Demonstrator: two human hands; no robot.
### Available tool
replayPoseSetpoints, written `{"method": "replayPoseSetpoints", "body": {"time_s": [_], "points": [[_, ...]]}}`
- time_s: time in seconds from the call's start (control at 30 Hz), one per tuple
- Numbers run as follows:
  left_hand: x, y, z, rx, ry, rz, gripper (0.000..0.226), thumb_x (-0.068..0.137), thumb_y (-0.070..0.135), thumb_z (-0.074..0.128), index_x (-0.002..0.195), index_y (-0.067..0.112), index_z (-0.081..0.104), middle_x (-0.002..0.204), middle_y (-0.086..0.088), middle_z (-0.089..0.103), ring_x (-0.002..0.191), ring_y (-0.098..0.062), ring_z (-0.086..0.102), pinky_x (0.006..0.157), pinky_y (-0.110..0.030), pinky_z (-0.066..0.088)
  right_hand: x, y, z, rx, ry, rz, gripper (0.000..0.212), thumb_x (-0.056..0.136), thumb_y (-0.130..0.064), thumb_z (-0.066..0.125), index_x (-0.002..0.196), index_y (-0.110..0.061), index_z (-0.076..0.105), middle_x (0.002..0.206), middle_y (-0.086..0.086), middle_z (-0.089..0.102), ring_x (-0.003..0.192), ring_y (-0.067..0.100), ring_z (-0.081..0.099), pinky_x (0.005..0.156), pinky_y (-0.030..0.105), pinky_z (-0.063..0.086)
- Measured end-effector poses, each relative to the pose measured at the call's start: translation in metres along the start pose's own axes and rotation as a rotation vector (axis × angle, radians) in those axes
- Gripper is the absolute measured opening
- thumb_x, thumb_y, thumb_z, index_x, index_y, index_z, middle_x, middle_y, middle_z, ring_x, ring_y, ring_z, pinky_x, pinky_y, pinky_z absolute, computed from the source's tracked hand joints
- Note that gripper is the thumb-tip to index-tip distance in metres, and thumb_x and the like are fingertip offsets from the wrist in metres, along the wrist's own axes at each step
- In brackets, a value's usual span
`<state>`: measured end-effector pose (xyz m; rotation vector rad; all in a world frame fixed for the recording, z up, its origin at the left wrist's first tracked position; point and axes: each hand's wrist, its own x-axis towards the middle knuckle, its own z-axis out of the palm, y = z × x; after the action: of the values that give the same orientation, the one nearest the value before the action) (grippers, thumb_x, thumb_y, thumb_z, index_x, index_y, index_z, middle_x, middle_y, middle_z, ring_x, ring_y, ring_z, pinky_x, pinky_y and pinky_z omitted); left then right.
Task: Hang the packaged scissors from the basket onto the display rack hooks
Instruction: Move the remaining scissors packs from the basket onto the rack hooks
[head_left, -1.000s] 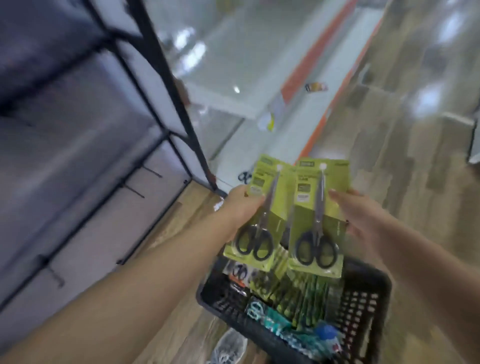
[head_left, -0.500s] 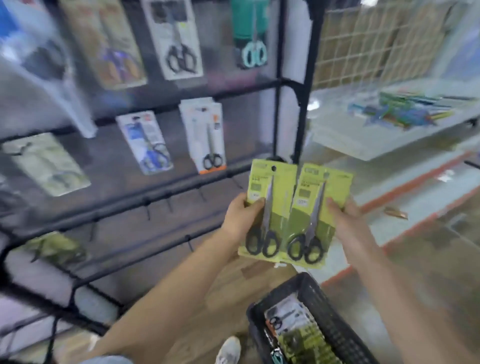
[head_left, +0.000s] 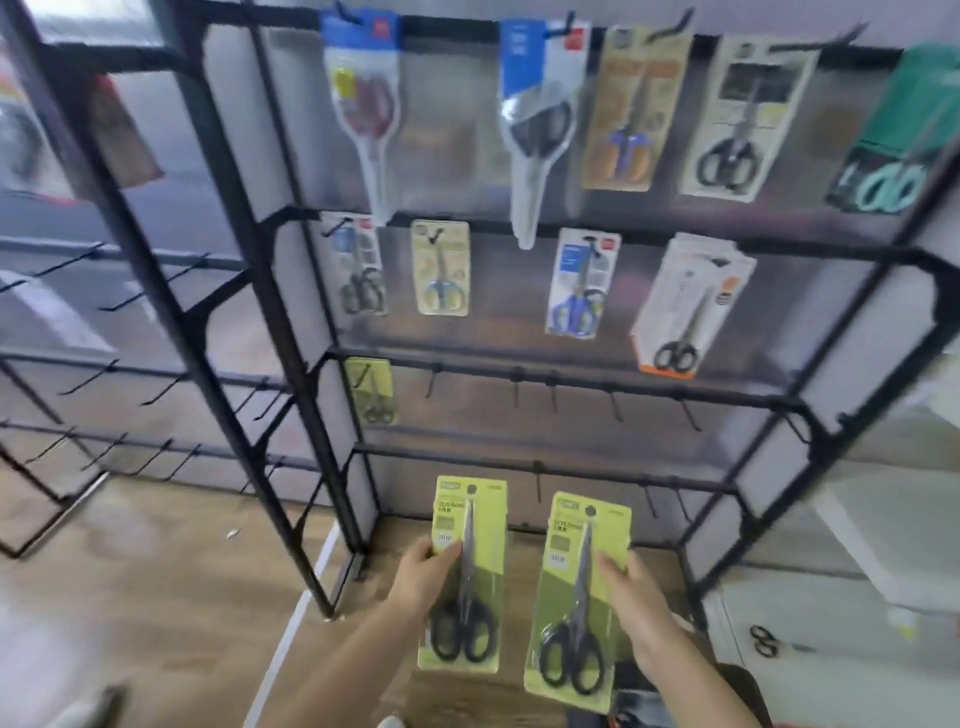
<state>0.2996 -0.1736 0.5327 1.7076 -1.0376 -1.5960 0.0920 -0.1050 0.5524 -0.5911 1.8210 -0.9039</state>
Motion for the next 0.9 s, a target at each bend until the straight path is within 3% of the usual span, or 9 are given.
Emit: {"method": "replayPoseSetpoints", "body": {"time_s": [0.07, 0.17, 0.47, 0.63, 0.73, 0.9], "points": [[0.010, 0.007, -0.016, -0.026, 0.029, 0.008, 0.010, 0.093, 0.021, 0.058, 0.093, 0.011, 0.060, 0.100, -0.011, 0.068, 0.090, -0.026, 0.062, 0.077, -0.033, 0.049, 0.001, -0.014, 0.016, -0.046, -0.021, -0.003, 0.065, 0.098, -0.040, 0.042, 0.151, -0.017, 0.013, 0.157, 0.001, 0.017, 0.142, 0.025, 0.022, 0.111, 0.041, 0.024], [0.022, 0.026, -0.042, -0.086, 0.050, 0.027, 0.009, 0.094, 0.020, 0.056, 0.092, 0.011, 0.058, 0.092, -0.006, 0.065, 0.080, -0.018, 0.059, 0.065, -0.025, 0.047, 0.009, -0.044, 0.047, -0.122, -0.044, -0.072, 0.064, 0.099, -0.037, 0.041, 0.151, -0.014, 0.011, 0.158, 0.002, 0.013, 0.143, 0.024, 0.019, 0.112, 0.041, 0.023], [0.089, 0.077, -0.150, -0.119, 0.124, 0.106, 0.008, 0.093, 0.026, 0.057, 0.091, 0.020, 0.060, 0.096, -0.002, 0.066, 0.097, -0.025, 0.061, 0.091, -0.038, 0.047, 0.037, -0.139, 0.175, -0.188, -0.117, -0.207, 0.063, 0.100, -0.037, 0.039, 0.150, -0.014, 0.010, 0.158, 0.002, 0.012, 0.144, 0.022, 0.017, 0.112, 0.037, 0.022], [0.122, 0.082, -0.195, -0.134, 0.150, 0.091, 0.020, 0.092, 0.023, 0.058, 0.103, 0.007, 0.062, 0.099, -0.010, 0.066, 0.091, -0.025, 0.061, 0.087, -0.035, 0.048, 0.060, -0.164, 0.232, -0.226, -0.135, -0.255, 0.060, 0.100, -0.035, 0.037, 0.150, -0.012, 0.012, 0.157, 0.004, 0.015, 0.143, 0.023, 0.018, 0.114, 0.041, 0.021], [0.135, 0.082, -0.211, -0.148, 0.155, 0.069, 0.009, 0.093, 0.021, 0.056, 0.095, 0.014, 0.061, 0.099, -0.008, 0.068, 0.097, -0.028, 0.063, 0.094, -0.044, 0.049, 0.075, -0.169, 0.257, -0.262, -0.137, -0.267, 0.058, 0.101, -0.033, 0.036, 0.149, -0.009, 0.013, 0.157, 0.004, 0.015, 0.143, 0.023, 0.018, 0.113, 0.040, 0.021], [0.154, 0.077, -0.214, -0.182, 0.189, 0.023, 0.005, 0.094, 0.018, 0.055, 0.098, 0.017, 0.059, 0.095, -0.001, 0.064, 0.093, -0.021, 0.061, 0.090, -0.035, 0.049, 0.106, -0.173, 0.284, -0.327, -0.171, -0.245, 0.052, 0.102, -0.028, 0.034, 0.147, -0.005, 0.019, 0.153, 0.009, 0.025, 0.139, 0.025, 0.026, 0.109, 0.035, 0.026]]}}
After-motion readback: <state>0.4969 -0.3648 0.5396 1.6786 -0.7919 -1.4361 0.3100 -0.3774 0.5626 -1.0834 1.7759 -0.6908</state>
